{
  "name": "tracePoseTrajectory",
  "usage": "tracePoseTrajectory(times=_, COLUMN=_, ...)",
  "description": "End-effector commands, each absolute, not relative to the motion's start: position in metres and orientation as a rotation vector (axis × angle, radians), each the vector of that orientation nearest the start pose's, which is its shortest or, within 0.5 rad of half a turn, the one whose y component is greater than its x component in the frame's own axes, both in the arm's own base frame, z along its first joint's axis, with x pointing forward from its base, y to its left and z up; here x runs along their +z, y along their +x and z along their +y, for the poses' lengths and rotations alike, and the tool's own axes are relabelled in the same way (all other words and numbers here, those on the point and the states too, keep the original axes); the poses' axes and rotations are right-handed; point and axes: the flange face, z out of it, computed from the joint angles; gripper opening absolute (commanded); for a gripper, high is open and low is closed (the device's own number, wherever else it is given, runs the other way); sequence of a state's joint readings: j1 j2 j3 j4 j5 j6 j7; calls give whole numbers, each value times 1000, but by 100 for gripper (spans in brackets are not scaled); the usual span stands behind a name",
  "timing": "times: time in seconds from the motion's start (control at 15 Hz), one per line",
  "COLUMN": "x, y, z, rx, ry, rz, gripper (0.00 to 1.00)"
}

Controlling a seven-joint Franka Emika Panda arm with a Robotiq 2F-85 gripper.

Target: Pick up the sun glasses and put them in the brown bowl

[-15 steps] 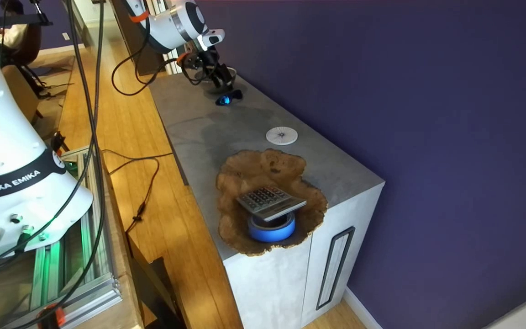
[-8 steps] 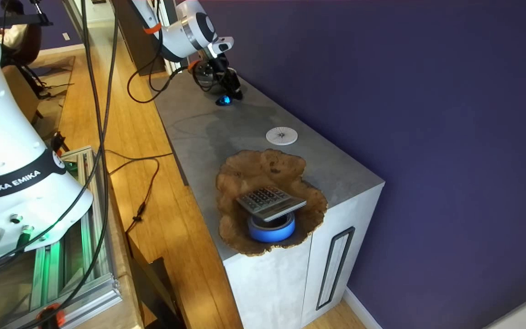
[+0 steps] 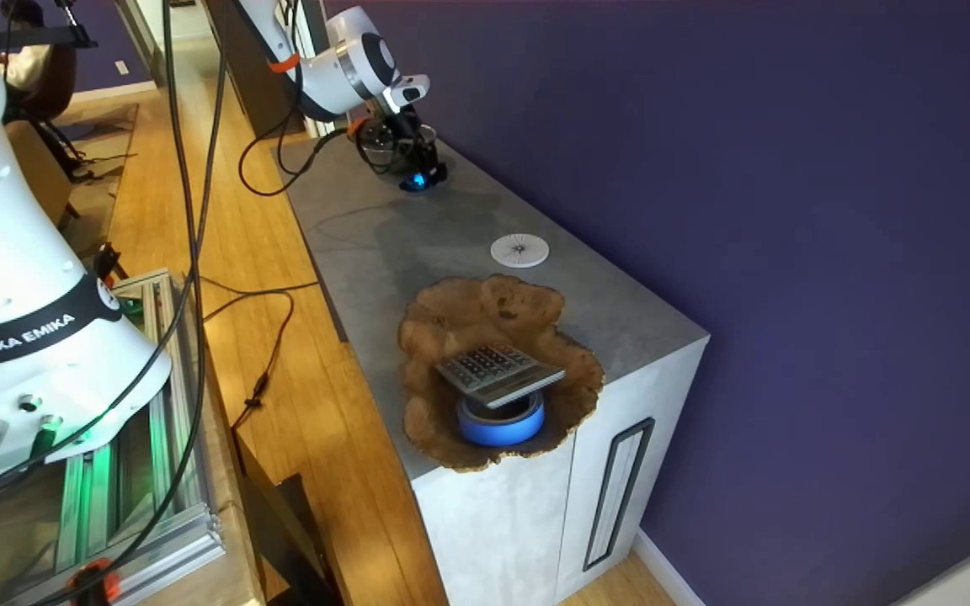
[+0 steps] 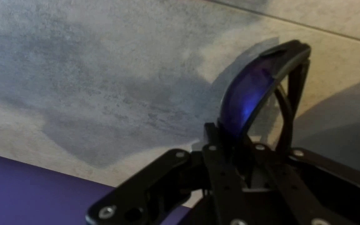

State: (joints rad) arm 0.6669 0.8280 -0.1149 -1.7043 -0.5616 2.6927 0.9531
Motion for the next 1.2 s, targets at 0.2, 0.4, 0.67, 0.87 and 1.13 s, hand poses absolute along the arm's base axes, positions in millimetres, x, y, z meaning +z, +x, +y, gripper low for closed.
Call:
tracePoseTrajectory(times=0.2, x=196, y=530, z=323, rx=-621, ry=-3322, rz=97, gripper=7)
tracePoseTrajectory(times=0.4, x=211, y=501, z=281, rx=-604, ry=-3425, rz=332, gripper=6)
tracePoseTrajectory(times=0.67, x=211, y=438, z=230, rx=-488, ry=-3548, rz=694, gripper=6)
tracePoseTrajectory(times=0.87, x=200, y=448, z=237, rx=-444, ry=-3560, rz=680, gripper=15)
tracePoseTrajectory(times=1.13, x=199, y=461, z=231, rx=-397, ry=-3545, rz=702, gripper=4)
